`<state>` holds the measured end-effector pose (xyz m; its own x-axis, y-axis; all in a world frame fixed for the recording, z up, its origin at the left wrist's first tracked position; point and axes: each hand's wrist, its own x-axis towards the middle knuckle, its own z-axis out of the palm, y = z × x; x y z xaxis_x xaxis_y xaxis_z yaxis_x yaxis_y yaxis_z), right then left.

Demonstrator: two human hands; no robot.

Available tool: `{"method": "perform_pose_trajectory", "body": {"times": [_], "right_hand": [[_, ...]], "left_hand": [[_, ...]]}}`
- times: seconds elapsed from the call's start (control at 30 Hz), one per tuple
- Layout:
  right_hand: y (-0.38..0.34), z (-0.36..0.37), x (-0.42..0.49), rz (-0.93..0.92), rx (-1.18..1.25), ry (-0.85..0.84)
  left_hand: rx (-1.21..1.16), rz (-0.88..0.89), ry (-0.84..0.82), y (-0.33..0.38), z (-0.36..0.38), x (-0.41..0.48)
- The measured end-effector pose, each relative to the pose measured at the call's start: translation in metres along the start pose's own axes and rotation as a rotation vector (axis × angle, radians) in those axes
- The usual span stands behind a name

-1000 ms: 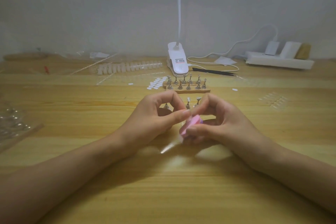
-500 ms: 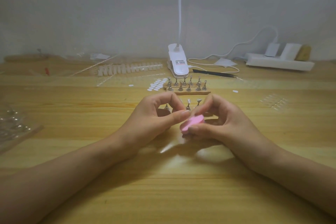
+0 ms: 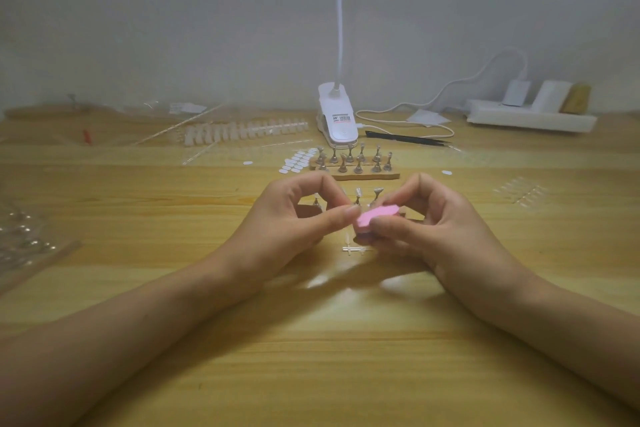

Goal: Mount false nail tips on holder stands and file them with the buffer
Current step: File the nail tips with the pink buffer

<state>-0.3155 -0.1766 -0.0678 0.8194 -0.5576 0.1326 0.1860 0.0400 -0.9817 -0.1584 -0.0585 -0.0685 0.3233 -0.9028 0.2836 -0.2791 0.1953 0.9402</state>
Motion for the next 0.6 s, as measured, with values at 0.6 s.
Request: {"method": "perform_pose_trajectory", "body": {"times": [0.6], "right_hand": [[-0.0027, -0.0020, 0.0023, 0.023, -0.043, -0.053]], "left_hand": [[0.187, 0.149, -0.003, 0.0003, 0.0013, -0.0003]]}}
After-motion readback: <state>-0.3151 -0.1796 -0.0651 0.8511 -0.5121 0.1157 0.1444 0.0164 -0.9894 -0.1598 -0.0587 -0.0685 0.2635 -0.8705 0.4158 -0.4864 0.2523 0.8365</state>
